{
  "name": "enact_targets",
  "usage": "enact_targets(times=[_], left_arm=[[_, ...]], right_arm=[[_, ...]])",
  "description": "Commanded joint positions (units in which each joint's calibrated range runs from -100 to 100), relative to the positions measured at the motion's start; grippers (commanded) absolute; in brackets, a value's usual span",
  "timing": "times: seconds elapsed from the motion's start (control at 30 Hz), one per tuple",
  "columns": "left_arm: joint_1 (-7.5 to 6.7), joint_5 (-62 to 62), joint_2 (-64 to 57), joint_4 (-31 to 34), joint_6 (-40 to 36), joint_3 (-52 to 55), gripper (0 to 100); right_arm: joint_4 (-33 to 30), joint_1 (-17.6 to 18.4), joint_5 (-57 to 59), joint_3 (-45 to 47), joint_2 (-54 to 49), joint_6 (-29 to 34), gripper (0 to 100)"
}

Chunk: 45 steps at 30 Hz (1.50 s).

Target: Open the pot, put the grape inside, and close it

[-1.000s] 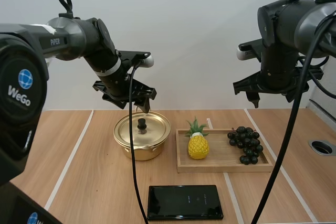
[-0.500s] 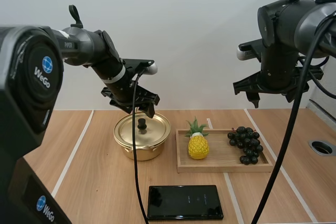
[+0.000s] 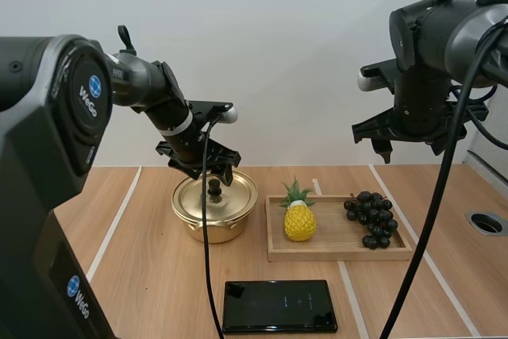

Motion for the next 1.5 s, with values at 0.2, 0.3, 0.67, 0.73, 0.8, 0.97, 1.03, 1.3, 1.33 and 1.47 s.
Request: enact_targets(times=[0.2,0.3,0.67,0.73,0.8,0.97,1.03,1.3,1.33,1.47], left_arm=[[-0.18,-3.3,0.3,-0.5,0.8,0.1,100],[-0.18,-4.5,0.3,-0.4,0.8,0.1,100],[-0.18,-5.4,0.3,-0.9,1.4,0.1,100],[-0.18,-5.4,0.3,-0.9,1.7,0.1,100],[-0.18,-5.8,0.3,-0.9,2.1,0.1,100],[-0.18,-5.4,0.9,-0.9,2.4,0.1,100],[-0.18,-4.7,1.8,-0.9,2.4,0.1,100],[-0.18,-3.4,3.6,-0.9,2.4,0.1,100],[-0.18,-3.4,3.6,-0.9,2.4,0.1,100],[-0.18,-2.9,3.6,-0.9,2.5,0.1,100]], right_arm=[[0.0,-0.2,0.2,0.1,-0.4,0.0,100],[0.0,-0.2,0.2,0.1,-0.4,0.0,100],[0.0,-0.2,0.2,0.1,-0.4,0.0,100],[0.0,-0.2,0.2,0.1,-0.4,0.0,100],[0.0,-0.2,0.2,0.1,-0.4,0.0,100],[0.0,-0.2,0.2,0.1,-0.4,0.0,100],[0.0,-0.2,0.2,0.1,-0.4,0.0,100],[0.0,-0.2,0.2,0.1,-0.4,0.0,100],[0.0,-0.2,0.2,0.1,-0.4,0.0,100],[0.0,-0.2,0.2,0.1,-0.4,0.0,100]])
